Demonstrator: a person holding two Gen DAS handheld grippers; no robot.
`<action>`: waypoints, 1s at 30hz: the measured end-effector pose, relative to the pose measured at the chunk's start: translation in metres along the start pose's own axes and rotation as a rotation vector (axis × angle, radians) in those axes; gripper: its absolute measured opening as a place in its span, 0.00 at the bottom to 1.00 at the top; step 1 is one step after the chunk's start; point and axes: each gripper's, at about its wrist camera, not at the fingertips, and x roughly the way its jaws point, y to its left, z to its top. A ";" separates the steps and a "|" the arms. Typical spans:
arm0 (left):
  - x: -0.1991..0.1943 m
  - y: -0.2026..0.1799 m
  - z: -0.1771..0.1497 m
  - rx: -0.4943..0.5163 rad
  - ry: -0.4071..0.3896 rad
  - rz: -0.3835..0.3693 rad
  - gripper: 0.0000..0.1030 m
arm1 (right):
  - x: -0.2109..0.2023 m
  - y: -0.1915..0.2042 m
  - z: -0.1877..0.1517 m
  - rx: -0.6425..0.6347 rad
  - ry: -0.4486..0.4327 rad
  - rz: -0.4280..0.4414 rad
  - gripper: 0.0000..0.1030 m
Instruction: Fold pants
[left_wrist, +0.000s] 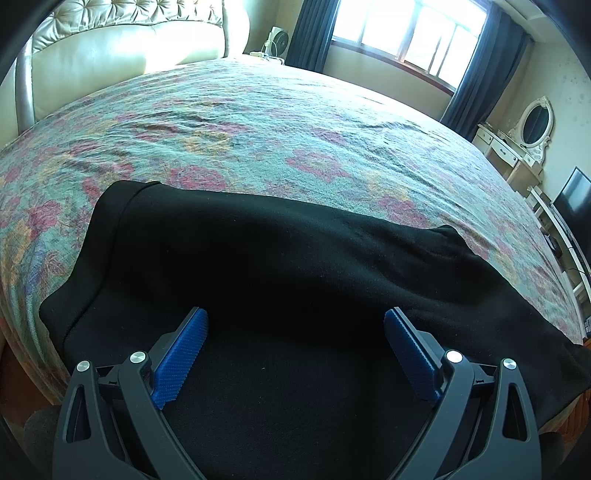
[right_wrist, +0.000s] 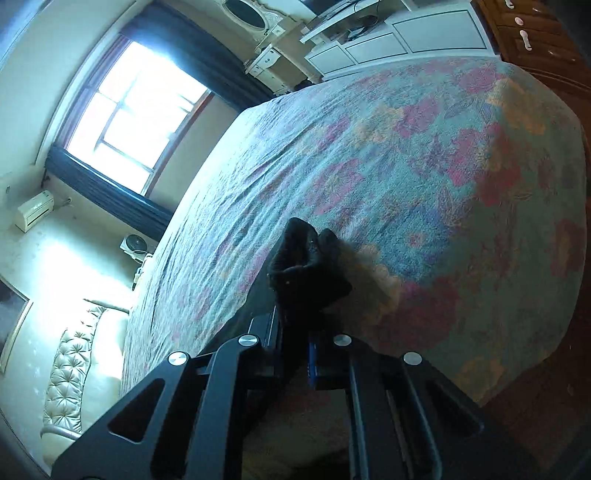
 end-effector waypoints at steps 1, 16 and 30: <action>0.000 0.000 -0.001 0.003 -0.003 0.001 0.92 | 0.006 -0.009 0.001 0.004 0.006 -0.019 0.08; -0.014 0.006 0.004 -0.080 -0.012 -0.125 0.92 | 0.036 -0.050 -0.014 0.133 0.059 0.105 0.42; 0.002 -0.012 -0.002 0.126 0.058 -0.038 0.93 | 0.000 0.042 0.012 -0.032 0.003 0.107 0.10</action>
